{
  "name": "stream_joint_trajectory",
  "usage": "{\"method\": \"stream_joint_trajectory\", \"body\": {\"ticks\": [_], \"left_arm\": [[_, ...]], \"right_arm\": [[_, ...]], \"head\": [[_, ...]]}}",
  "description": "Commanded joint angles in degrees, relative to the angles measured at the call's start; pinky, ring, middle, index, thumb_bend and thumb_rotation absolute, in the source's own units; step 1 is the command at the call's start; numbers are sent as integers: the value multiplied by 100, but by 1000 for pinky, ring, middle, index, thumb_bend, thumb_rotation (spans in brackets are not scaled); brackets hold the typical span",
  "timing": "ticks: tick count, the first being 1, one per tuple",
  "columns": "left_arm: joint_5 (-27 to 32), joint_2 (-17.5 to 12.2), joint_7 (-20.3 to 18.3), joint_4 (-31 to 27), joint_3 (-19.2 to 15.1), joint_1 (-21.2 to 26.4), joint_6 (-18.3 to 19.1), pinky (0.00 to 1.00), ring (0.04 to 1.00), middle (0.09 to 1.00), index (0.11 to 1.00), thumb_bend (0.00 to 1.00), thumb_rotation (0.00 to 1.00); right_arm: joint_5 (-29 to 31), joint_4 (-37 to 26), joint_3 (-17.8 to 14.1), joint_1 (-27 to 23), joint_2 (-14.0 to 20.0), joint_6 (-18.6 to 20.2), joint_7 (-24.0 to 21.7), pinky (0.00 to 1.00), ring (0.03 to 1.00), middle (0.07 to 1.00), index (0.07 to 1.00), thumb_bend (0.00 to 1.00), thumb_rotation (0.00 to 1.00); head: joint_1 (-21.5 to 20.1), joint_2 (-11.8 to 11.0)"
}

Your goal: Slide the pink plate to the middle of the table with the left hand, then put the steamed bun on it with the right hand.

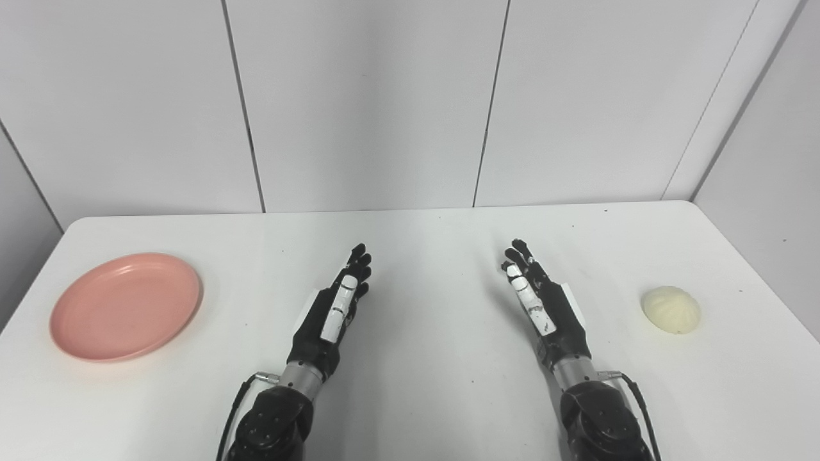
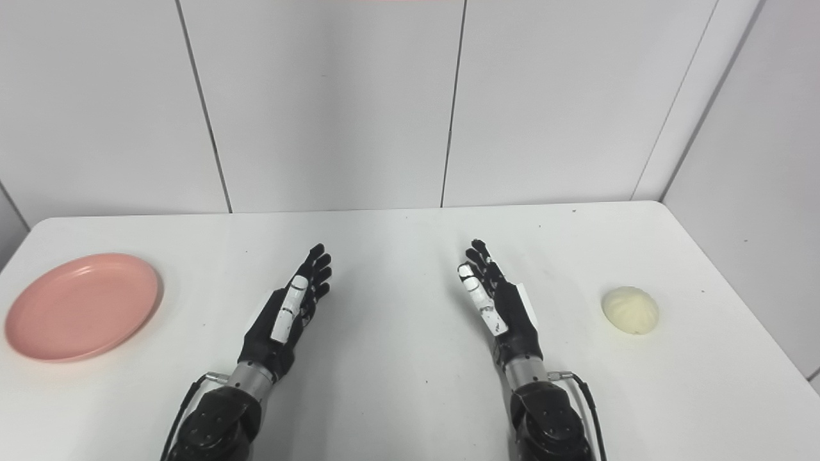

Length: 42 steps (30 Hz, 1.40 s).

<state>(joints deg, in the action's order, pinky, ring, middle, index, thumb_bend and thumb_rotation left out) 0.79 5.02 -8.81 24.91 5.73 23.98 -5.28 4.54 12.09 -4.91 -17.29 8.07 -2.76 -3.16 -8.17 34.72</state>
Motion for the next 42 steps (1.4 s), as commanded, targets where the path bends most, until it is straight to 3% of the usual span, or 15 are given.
{"method": "stream_joint_trajectory", "body": {"ticks": [1, 42], "left_arm": [[-17, -86, -4, 41, 3, -140, 137, 1000, 1000, 1000, 1000, 552, 1000], [40, -133, -127, -1, 15, -123, 333, 998, 998, 1000, 989, 545, 1000]], "right_arm": [[10, -230, -6, -192, 56, -37, -19, 941, 917, 933, 938, 628, 775], [-18, -208, 0, -217, 45, -38, -70, 933, 902, 926, 928, 662, 777]], "head": [[6, -4], [-16, 15]]}}
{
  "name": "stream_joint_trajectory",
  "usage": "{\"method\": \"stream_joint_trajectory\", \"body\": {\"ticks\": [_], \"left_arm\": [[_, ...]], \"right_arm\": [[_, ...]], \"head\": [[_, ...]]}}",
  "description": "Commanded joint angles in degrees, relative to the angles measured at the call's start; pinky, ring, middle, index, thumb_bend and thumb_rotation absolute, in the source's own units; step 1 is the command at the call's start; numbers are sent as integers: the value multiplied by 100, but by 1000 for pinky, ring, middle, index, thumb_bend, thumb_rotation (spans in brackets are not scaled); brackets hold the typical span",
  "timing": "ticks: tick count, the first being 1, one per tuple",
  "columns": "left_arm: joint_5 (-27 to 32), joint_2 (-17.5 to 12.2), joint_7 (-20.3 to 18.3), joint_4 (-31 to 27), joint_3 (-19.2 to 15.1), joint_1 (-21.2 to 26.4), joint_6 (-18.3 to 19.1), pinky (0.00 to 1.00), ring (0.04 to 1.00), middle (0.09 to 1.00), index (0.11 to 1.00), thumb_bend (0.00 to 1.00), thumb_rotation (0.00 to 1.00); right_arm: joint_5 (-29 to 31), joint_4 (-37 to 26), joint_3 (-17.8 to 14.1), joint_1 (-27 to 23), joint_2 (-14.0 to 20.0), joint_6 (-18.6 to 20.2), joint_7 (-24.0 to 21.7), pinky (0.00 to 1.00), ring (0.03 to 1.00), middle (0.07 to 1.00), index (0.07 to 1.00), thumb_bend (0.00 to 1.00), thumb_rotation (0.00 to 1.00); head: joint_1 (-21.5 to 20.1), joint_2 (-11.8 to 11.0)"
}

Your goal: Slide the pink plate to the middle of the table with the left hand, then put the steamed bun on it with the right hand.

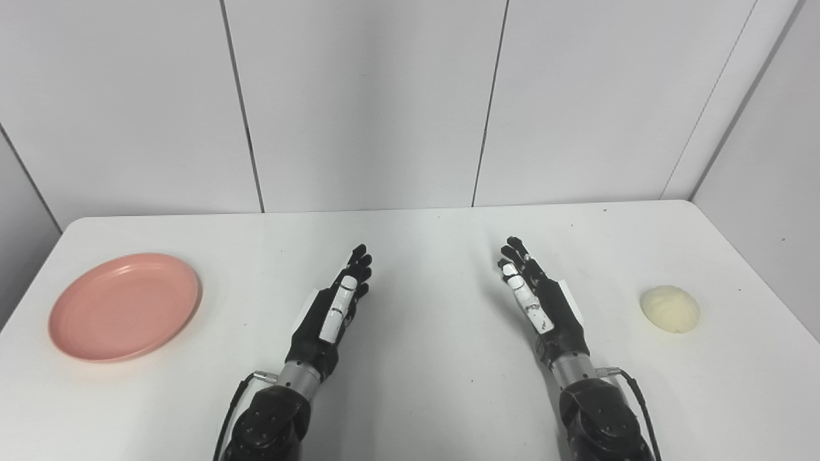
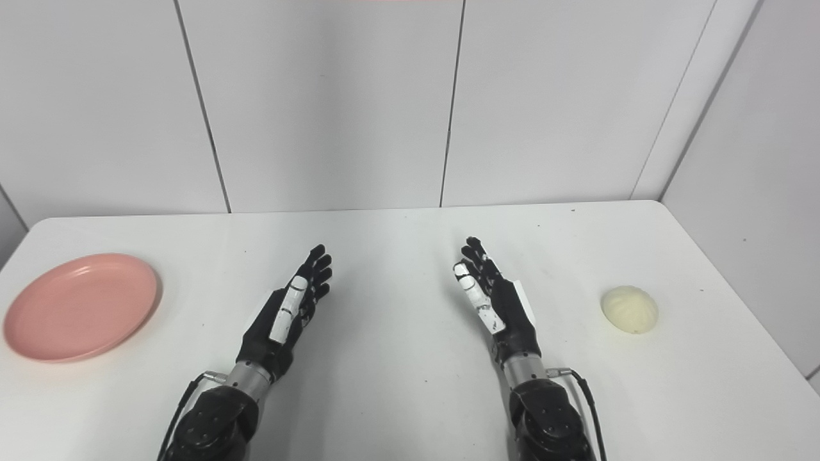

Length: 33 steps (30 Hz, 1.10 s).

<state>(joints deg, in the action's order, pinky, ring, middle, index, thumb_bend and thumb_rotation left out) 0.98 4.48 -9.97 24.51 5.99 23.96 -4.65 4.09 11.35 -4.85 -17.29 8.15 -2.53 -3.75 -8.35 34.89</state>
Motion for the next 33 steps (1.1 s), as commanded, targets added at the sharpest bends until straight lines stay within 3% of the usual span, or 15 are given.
{"method": "stream_joint_trajectory", "body": {"ticks": [1, 12, 33], "left_arm": [[31, -74, -6, 26, -23, -121, 278, 999, 999, 1000, 990, 542, 1000], [46, -80, -36, 17, -50, -111, 270, 999, 999, 1000, 994, 532, 1000], [-28, -81, -39, 48, -21, -113, 256, 986, 990, 998, 988, 545, 1000]], "right_arm": [[38, -130, -10, -218, 32, -62, -14, 938, 902, 926, 929, 663, 775], [32, -84, 15, -245, 60, -132, -63, 933, 906, 928, 936, 626, 782], [57, -130, -6, -220, 59, -49, -54, 942, 902, 919, 931, 646, 778]], "head": [[-7, -10], [-22, -7], [-11, 16]]}}
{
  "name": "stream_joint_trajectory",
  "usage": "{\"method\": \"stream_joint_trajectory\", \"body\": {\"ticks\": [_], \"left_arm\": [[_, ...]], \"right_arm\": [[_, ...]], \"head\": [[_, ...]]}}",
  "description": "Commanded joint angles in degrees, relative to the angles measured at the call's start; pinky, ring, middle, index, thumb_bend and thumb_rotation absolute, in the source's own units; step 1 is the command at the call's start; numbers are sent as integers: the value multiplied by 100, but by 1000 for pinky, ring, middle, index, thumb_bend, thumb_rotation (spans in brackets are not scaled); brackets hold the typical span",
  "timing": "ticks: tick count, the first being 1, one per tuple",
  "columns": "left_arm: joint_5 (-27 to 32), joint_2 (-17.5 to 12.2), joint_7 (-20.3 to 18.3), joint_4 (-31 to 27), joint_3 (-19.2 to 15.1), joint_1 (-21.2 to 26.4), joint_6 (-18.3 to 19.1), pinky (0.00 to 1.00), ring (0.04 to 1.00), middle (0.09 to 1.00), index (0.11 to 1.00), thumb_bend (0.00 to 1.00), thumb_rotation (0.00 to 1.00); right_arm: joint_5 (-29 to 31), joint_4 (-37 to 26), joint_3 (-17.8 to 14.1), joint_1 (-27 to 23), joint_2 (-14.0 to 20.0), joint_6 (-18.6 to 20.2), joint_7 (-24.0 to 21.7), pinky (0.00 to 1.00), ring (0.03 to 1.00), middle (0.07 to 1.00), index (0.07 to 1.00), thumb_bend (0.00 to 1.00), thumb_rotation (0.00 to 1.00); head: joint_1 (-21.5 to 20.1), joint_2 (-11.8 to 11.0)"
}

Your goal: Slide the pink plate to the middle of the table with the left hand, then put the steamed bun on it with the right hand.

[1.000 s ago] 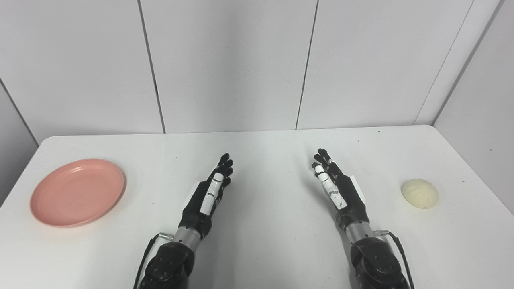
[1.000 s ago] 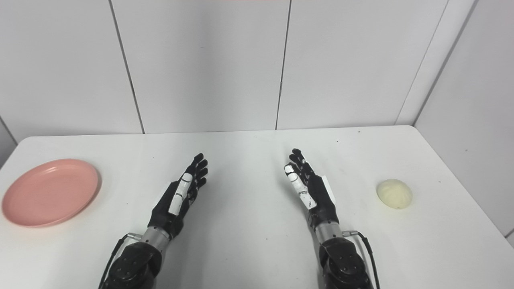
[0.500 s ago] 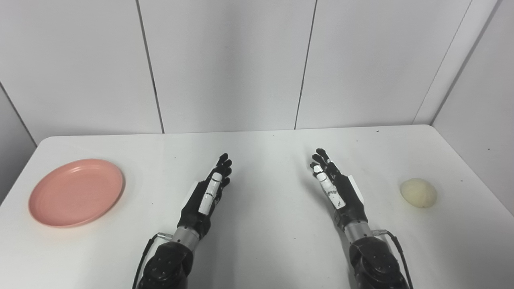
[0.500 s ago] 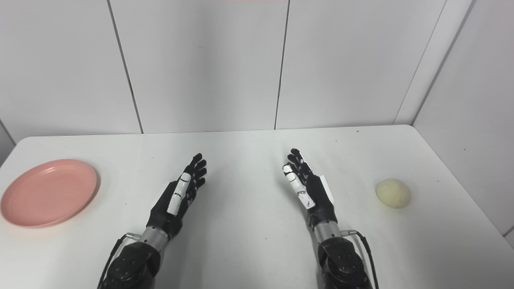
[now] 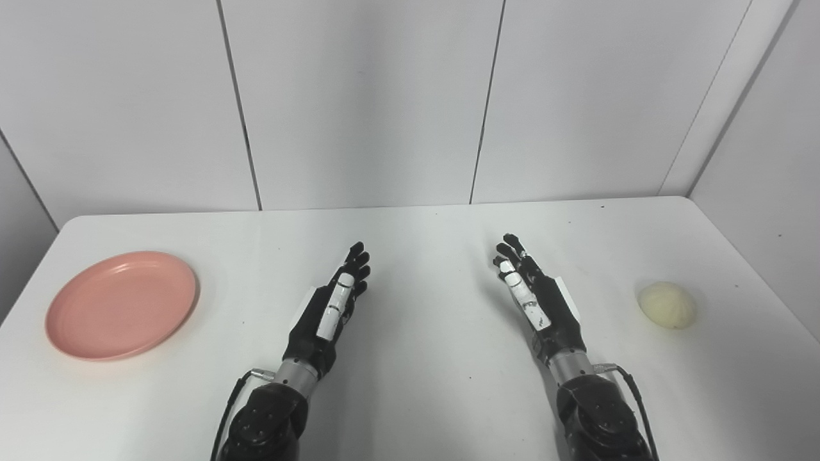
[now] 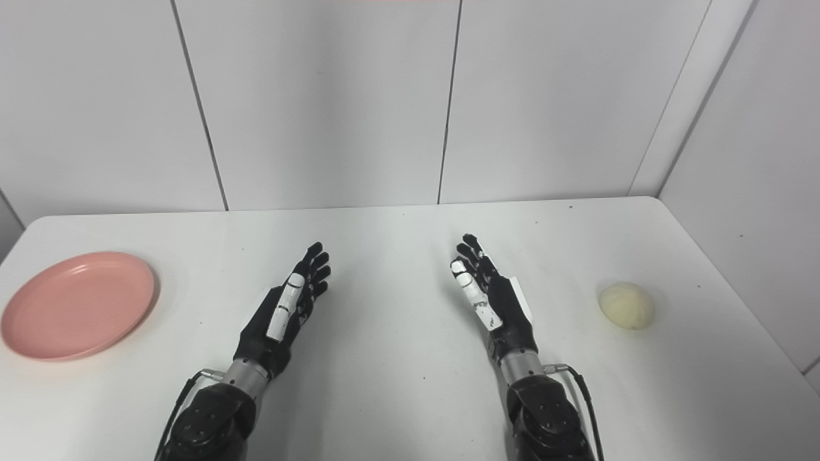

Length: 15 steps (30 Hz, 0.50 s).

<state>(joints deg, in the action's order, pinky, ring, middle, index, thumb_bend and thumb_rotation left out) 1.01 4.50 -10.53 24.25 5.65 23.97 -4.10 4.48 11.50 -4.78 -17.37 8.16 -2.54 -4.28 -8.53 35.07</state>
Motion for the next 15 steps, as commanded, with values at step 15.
{"method": "stream_joint_trajectory", "body": {"ticks": [15], "left_arm": [[45, -64, 10, 21, -38, -129, 246, 1000, 1000, 1000, 993, 536, 1000]], "right_arm": [[-29, -154, -22, -188, 36, -101, 33, 931, 892, 916, 928, 645, 777]], "head": [[16, -22]]}}
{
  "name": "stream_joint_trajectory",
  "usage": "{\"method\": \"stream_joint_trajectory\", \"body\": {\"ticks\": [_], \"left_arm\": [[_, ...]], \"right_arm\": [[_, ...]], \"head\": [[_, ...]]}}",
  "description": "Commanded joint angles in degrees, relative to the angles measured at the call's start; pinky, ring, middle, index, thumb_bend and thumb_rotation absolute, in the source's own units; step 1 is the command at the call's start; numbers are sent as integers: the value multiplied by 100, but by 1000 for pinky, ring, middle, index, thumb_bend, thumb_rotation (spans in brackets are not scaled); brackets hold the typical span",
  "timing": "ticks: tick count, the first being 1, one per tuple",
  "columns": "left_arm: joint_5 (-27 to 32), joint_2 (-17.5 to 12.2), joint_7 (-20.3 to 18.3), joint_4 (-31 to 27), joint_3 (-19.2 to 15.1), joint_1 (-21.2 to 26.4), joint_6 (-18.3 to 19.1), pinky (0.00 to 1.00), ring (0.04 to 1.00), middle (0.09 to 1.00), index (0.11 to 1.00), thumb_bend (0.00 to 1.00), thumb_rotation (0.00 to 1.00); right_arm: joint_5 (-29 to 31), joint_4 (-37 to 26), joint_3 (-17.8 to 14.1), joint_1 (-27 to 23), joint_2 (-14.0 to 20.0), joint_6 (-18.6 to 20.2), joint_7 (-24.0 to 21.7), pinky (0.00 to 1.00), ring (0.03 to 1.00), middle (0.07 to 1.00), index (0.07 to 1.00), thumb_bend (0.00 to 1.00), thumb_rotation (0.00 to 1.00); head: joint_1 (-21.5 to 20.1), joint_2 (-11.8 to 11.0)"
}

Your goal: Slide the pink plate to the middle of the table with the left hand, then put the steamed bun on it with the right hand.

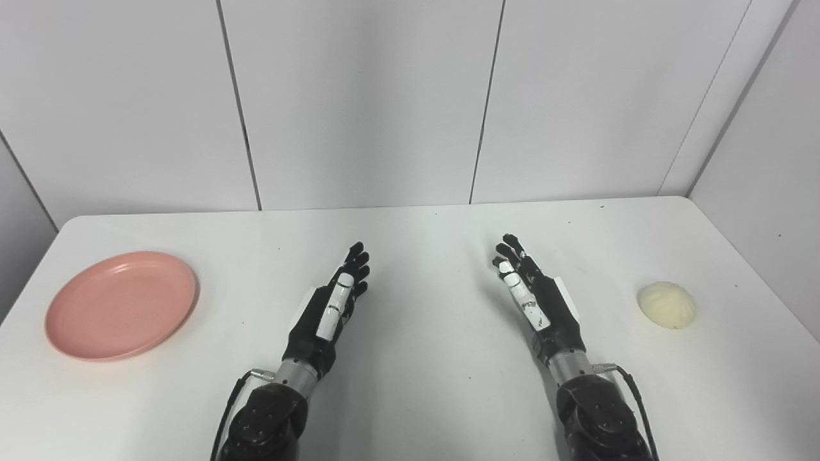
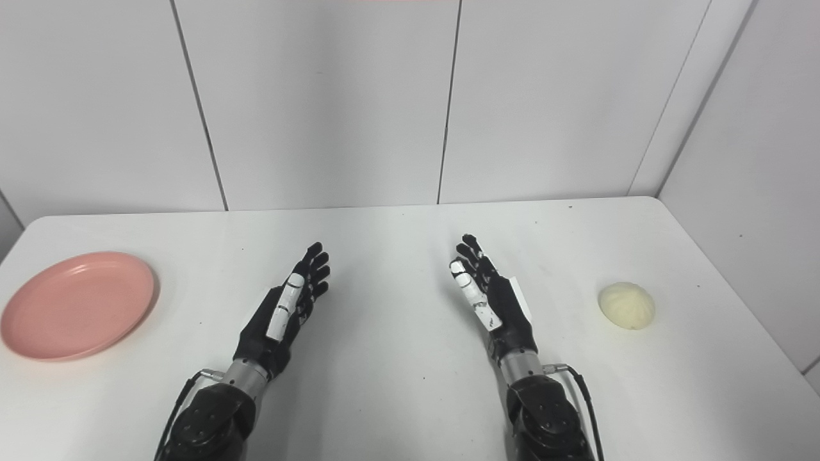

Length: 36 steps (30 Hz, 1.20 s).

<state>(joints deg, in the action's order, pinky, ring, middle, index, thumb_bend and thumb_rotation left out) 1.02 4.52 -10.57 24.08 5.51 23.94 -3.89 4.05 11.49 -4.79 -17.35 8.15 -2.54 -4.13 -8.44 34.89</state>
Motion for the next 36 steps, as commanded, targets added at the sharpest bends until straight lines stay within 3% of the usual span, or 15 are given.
{"method": "stream_joint_trajectory", "body": {"ticks": [1, 8, 20, 26, 36], "left_arm": [[82, -41, 34, 15, -61, -132, 175, 1000, 1000, 1000, 995, 545, 1000], [319, 11, 186, -439, -328, -133, 162, 1000, 1000, 1000, 995, 576, 1000], [356, 36, 913, -183, -900, 451, -391, 1000, 1000, 1000, 998, 618, 1000], [100, -222, 1287, -179, -999, 797, -339, 1000, 1000, 998, 1000, 659, 1000], [309, -630, 1477, -250, -1445, 1150, -139, 1000, 1000, 999, 1000, 689, 1000]], "right_arm": [[21, -153, -28, -188, 30, -107, 26, 923, 893, 917, 928, 642, 776], [22, -155, -39, -139, 79, -100, 17, 941, 900, 926, 943, 621, 783], [416, 371, -250, -118, 318, -511, -301, 1000, 932, 957, 983, 607, 807], [593, 552, -352, -118, 433, -650, -430, 1000, 944, 968, 994, 580, 795], [595, 551, -372, -100, 507, -521, -435, 1000, 951, 973, 993, 538, 897]], "head": [[7, -5], [564, -201], [1937, -712], [2585, -998], [3046, -1233]]}}
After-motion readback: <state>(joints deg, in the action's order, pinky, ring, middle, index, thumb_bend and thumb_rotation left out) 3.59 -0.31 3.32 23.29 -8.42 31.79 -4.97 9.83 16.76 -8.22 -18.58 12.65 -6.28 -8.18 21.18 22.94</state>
